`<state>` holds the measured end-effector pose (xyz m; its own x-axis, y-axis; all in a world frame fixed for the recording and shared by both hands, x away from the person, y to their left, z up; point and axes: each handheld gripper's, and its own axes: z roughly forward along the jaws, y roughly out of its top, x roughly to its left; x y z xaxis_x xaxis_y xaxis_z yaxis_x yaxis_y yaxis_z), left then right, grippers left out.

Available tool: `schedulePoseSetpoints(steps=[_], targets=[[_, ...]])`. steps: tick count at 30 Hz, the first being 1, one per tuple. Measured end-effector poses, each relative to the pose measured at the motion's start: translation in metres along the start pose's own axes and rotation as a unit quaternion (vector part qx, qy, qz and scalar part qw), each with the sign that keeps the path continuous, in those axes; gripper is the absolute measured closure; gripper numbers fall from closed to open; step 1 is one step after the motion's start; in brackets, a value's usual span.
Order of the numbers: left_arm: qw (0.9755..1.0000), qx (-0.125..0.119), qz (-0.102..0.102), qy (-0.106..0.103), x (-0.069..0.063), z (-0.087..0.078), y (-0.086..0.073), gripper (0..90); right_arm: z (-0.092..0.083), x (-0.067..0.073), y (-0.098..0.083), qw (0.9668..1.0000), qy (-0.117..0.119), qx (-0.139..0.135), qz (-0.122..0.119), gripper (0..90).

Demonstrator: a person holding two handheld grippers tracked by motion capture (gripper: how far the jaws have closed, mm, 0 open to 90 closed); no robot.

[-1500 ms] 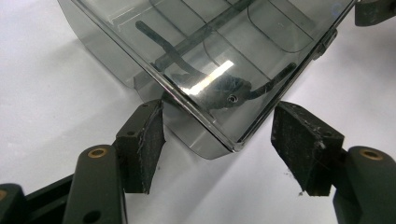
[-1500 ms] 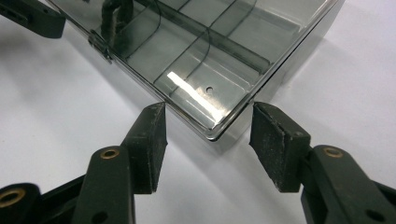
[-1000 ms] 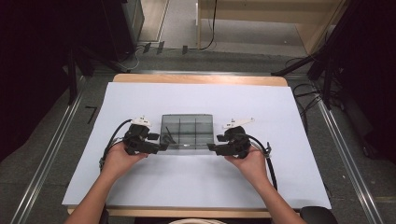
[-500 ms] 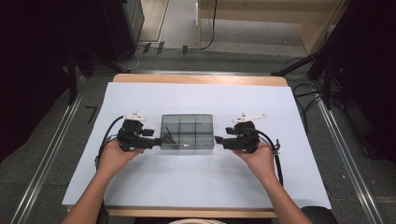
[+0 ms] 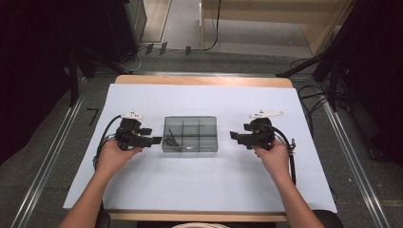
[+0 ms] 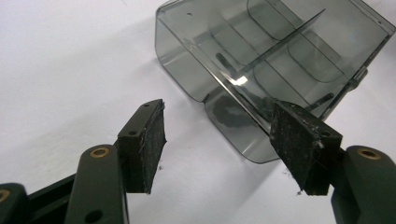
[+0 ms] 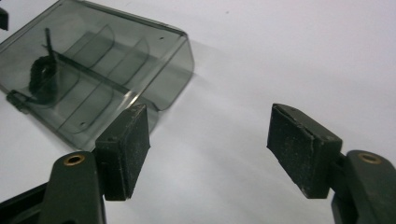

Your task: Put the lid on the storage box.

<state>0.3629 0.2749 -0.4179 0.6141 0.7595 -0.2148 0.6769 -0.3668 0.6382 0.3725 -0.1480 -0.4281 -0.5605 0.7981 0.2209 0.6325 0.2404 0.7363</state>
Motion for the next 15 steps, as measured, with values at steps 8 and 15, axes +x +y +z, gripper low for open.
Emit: schedulePoseSetpoints(steps=[8,15], targets=[[0.9999,-0.005,-0.01,0.007,0.011,0.001,-0.001,36.1,-0.003,-0.017,-0.001,0.9998,-0.013,-0.008,0.014,28.1],[0.9997,-0.006,-0.018,0.017,0.021,0.003,-0.004,35.2,-0.003,-0.036,-0.002,0.9988,-0.034,-0.006,0.036,28.9]])
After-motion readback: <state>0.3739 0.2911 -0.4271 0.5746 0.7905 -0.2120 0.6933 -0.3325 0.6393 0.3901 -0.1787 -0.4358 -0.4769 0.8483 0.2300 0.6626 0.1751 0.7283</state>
